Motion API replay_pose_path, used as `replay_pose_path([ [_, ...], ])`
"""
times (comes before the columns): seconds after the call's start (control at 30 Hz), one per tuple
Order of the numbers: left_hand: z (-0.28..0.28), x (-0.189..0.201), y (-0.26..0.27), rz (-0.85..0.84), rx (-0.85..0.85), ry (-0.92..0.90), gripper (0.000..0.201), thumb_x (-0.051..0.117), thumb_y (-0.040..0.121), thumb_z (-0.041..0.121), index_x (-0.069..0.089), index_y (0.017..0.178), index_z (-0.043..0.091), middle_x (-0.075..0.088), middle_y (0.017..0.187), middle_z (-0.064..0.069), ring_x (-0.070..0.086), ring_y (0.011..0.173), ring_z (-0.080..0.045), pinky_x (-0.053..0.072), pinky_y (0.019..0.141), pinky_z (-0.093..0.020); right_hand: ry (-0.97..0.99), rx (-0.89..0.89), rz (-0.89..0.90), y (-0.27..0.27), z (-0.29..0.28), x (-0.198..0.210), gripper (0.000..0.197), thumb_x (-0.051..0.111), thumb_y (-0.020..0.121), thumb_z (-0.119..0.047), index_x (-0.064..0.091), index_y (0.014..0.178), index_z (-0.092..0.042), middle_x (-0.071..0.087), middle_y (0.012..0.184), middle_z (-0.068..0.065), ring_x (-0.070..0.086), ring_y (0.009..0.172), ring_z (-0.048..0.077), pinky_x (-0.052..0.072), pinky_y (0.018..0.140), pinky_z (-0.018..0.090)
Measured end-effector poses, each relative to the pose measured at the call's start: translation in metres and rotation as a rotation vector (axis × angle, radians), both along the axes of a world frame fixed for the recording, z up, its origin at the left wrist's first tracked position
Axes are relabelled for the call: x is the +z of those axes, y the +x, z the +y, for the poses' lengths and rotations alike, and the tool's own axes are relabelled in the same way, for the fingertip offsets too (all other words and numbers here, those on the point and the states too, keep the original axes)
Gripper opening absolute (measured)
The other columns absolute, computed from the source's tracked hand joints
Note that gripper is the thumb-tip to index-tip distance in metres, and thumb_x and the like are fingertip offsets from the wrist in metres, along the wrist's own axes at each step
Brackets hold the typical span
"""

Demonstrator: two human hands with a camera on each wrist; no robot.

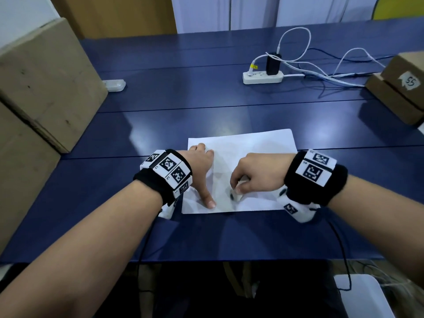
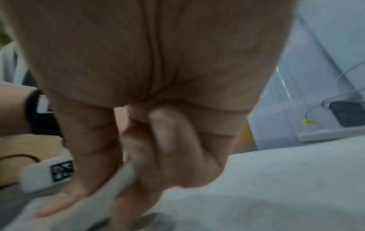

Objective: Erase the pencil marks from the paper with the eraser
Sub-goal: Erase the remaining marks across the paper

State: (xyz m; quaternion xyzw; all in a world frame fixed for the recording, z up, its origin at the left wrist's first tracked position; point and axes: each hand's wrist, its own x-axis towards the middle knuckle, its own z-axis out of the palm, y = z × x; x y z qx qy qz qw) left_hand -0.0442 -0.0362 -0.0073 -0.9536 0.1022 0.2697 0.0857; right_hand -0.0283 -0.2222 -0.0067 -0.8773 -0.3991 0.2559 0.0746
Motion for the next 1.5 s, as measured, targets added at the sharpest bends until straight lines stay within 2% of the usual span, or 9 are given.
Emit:
replay_pose_path([
  [0.17, 0.003, -0.001, 0.001, 0.007, 0.008, 0.0, 0.139, 0.083, 0.031, 0.077, 0.028, 0.142, 0.015, 0.03, 0.139, -0.002, 0.037, 0.132, -0.022, 0.047, 0.099, -0.048, 0.046, -0.037, 0.013, -0.002, -0.007, -0.004, 0.014, 0.064, 0.087, -0.035, 0.072, 0.096, -0.027, 0.063, 0.072, -0.011, 0.054, 0.068, 0.001, 0.04, 0.065, 0.021],
  [0.33, 0.003, 0.002, 0.005, -0.05, 0.04, -0.027, 0.13, 0.071, 0.045, 0.086, 0.029, 0.146, 0.017, 0.029, 0.146, -0.002, 0.032, 0.137, -0.022, 0.041, 0.105, -0.049, 0.256, -0.299, 0.016, 0.014, -0.045, 0.012, 0.021, 0.072, 0.081, -0.046, 0.071, 0.086, -0.026, 0.071, 0.072, -0.005, 0.058, 0.061, 0.004, 0.047, 0.058, 0.018],
  [0.43, -0.001, 0.006, 0.011, -0.133, 0.015, -0.101, 0.126, 0.065, 0.057, 0.085, 0.022, 0.153, 0.014, 0.018, 0.157, -0.007, 0.019, 0.145, -0.029, 0.022, 0.118, -0.047, 0.327, -0.486, -0.054, 0.038, -0.075, 0.019, 0.016, 0.072, 0.083, -0.039, 0.071, 0.084, -0.024, 0.071, 0.07, -0.004, 0.056, 0.052, 0.007, 0.048, 0.054, 0.021],
  [0.53, -0.012, 0.01, 0.024, -0.156, -0.063, -0.184, 0.122, 0.059, 0.068, 0.082, 0.014, 0.156, 0.01, 0.004, 0.164, -0.006, -0.002, 0.151, -0.02, 0.005, 0.122, -0.046, 0.34, -0.595, -0.082, 0.057, -0.088, 0.016, 0.014, 0.07, 0.084, -0.035, 0.071, 0.084, -0.021, 0.07, 0.07, -0.003, 0.053, 0.047, 0.007, 0.048, 0.054, 0.025],
  [0.83, -0.03, -0.02, 0.043, -0.058, -0.099, -0.156, 0.129, 0.059, 0.071, 0.079, -0.009, 0.156, 0.009, -0.014, 0.163, -0.007, -0.006, 0.151, -0.022, 0.011, 0.122, -0.047, 0.149, -0.378, -0.029, 0.076, -0.042, 0.003, 0.01, 0.069, 0.085, -0.029, 0.068, 0.079, -0.021, 0.064, 0.052, -0.005, 0.056, 0.046, 0.012, 0.046, 0.052, 0.02],
  [1.03, -0.027, -0.026, 0.047, -0.057, -0.116, -0.145, 0.132, 0.058, 0.069, 0.082, -0.01, 0.155, 0.009, -0.015, 0.163, -0.008, -0.005, 0.151, -0.023, 0.013, 0.121, -0.048, 0.101, -0.39, -0.164, 0.093, -0.027, 0.005, 0.008, 0.066, 0.087, -0.03, 0.069, 0.085, -0.023, 0.073, 0.08, -0.001, 0.062, 0.078, 0.016, 0.043, 0.064, 0.024],
  [1.23, -0.028, -0.028, 0.049, -0.067, -0.118, -0.149, 0.135, 0.06, 0.067, 0.082, -0.008, 0.155, 0.007, -0.013, 0.163, -0.009, -0.004, 0.151, -0.023, 0.016, 0.12, -0.048, -0.015, -0.176, 0.003, 0.07, -0.024, 0.006, 0.012, 0.069, 0.084, -0.029, 0.076, 0.093, -0.024, 0.074, 0.076, -0.001, 0.063, 0.07, 0.013, 0.048, 0.068, 0.027],
  [1.4, -0.027, -0.026, 0.048, -0.081, -0.136, -0.152, 0.134, 0.059, 0.068, 0.082, -0.008, 0.155, 0.005, -0.012, 0.163, -0.01, -0.003, 0.151, -0.025, 0.016, 0.121, -0.043, 0.042, -0.319, -0.243, 0.092, -0.021, 0.005, 0.021, 0.066, 0.087, -0.031, 0.075, 0.102, -0.019, 0.073, 0.095, 0.004, 0.06, 0.09, 0.02, 0.044, 0.078, 0.026],
  [1.5, -0.028, -0.026, 0.048, -0.083, -0.134, -0.148, 0.133, 0.06, 0.069, 0.081, -0.008, 0.155, 0.005, -0.012, 0.163, -0.011, -0.003, 0.151, -0.025, 0.015, 0.121, -0.042, 0.04, -0.304, -0.243, 0.092, -0.023, 0.004, 0.021, 0.065, 0.088, -0.031, 0.075, 0.101, -0.02, 0.073, 0.099, 0.004, 0.062, 0.092, 0.021, 0.047, 0.081, 0.029],
])
